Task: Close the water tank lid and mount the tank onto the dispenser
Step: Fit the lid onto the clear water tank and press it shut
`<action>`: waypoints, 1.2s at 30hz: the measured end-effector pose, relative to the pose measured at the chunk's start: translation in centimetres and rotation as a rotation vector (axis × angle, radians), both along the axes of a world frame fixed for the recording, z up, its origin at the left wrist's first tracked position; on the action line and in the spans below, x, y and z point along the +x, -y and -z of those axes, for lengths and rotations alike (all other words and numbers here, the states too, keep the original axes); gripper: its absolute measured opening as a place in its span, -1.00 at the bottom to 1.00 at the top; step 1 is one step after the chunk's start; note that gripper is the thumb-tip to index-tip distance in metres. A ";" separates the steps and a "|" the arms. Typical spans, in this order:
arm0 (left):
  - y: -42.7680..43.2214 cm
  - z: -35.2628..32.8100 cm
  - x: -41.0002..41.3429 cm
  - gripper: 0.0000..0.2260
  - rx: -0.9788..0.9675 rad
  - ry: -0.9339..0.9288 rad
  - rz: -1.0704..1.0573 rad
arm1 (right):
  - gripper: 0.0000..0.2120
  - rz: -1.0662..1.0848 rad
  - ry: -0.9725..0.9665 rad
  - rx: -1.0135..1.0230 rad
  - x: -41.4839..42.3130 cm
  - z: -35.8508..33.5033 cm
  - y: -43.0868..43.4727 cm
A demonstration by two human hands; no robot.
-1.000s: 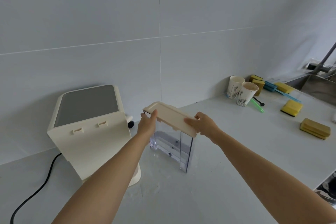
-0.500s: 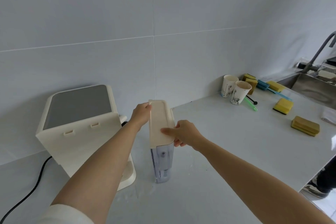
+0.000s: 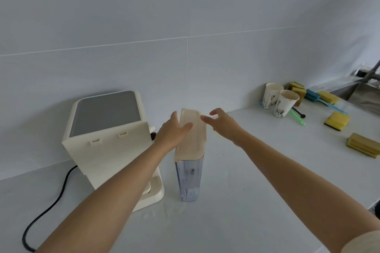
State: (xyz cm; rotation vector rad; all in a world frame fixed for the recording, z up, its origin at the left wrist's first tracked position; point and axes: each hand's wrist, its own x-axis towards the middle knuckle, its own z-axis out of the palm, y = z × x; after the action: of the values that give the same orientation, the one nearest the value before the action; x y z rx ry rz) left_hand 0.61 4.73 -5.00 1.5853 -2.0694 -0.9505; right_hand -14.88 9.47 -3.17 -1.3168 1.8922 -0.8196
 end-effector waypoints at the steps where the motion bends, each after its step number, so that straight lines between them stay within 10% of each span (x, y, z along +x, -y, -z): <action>1: -0.9 -0.1 0.0 -0.36 -0.064 0.082 0.008 | -0.46 -0.036 -0.004 -0.017 0.0 -0.2 0.5; 13: -6.7 0.7 -0.5 -0.28 -0.405 0.536 0.055 | -0.59 -0.455 -0.437 0.045 3.4 0.9 5.9; 36: -3.4 -1.2 1.3 -0.54 -0.351 0.541 0.277 | -0.61 -0.214 -0.605 0.077 -1.8 1.3 3.0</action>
State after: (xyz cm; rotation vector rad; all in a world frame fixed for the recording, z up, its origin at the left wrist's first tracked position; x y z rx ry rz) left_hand 1.96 8.13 -3.78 1.5004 -2.6891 -0.2034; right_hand -16.67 6.44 -4.47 -1.8206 2.1429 -0.2427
